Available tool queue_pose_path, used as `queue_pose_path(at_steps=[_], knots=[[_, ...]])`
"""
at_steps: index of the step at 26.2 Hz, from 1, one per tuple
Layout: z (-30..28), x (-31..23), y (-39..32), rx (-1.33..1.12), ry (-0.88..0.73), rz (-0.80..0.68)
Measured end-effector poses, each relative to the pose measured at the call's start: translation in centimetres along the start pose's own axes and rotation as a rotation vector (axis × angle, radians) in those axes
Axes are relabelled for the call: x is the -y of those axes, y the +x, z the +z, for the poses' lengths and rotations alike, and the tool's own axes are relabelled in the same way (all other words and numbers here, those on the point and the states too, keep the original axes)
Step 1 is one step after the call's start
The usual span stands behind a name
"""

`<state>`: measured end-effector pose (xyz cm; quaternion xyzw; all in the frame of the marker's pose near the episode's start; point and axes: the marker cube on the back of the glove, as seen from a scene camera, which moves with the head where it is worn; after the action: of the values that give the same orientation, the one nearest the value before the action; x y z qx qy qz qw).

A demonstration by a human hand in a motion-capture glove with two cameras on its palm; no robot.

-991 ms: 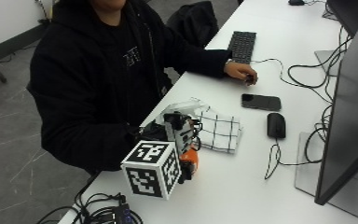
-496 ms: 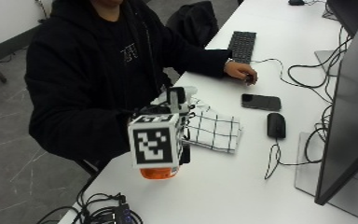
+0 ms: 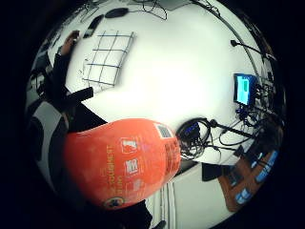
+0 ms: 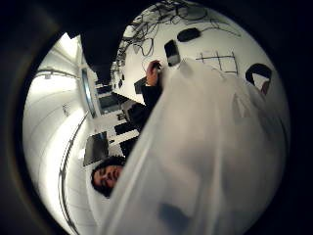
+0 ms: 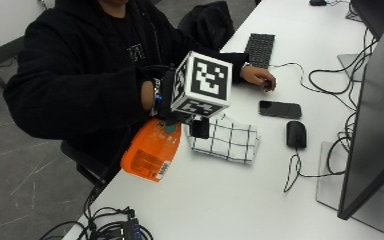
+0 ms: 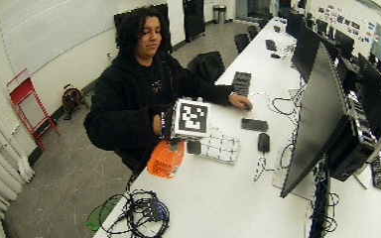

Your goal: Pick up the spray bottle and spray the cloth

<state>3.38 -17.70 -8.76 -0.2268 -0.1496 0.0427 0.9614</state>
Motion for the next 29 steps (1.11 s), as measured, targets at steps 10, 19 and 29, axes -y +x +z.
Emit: queue_pose_path(at_steps=[10, 19, 29], knots=[[3.9, 2.5, -2.9, -0.203, -0.363, 0.077], [8.2, 5.9, -2.3, -0.310, -0.551, 0.174], [12.2, 9.5, 0.8, -0.407, -0.670, 0.284]])
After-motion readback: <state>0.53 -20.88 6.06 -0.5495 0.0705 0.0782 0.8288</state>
